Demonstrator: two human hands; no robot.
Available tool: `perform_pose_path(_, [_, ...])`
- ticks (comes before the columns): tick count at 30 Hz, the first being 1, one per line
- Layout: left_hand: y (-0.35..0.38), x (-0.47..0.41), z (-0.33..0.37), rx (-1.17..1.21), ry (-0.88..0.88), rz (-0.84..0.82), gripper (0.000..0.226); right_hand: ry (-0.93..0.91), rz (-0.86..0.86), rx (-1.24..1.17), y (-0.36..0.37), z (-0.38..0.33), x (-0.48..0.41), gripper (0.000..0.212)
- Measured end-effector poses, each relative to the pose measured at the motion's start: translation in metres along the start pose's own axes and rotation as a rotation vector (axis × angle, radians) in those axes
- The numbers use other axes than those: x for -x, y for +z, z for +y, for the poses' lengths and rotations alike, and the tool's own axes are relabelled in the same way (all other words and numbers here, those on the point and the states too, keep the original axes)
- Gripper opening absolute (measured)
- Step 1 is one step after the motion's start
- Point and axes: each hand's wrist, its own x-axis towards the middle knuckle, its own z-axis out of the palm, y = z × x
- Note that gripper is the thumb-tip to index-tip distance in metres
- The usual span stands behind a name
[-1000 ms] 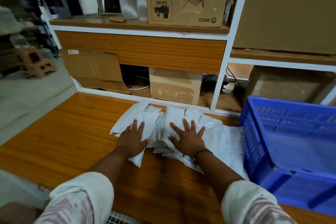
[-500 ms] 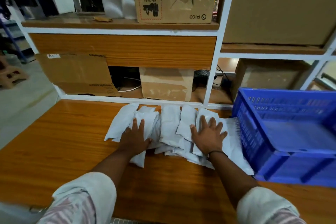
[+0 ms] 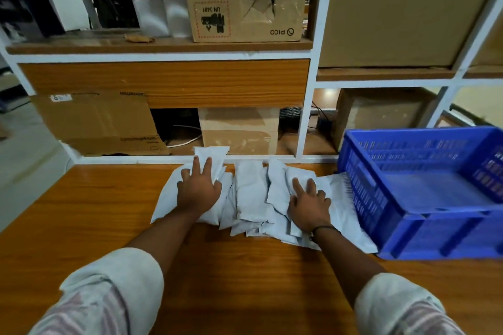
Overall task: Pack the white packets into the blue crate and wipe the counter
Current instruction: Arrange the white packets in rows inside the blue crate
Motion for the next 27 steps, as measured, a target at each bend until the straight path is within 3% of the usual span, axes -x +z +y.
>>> perform_pose_path(17, [-0.06, -0.025, 0.12, 0.257, 0.188, -0.044, 0.067, 0.022, 0.282, 0.04, -0.163, 0.031, -0.024, 0.053])
perform_pose_path(27, [-0.078, -0.022, 0.259, 0.373, 0.249, -0.035, 0.067, 0.063, 0.306, 0.078, -0.216, 0.153, -0.032, 0.051])
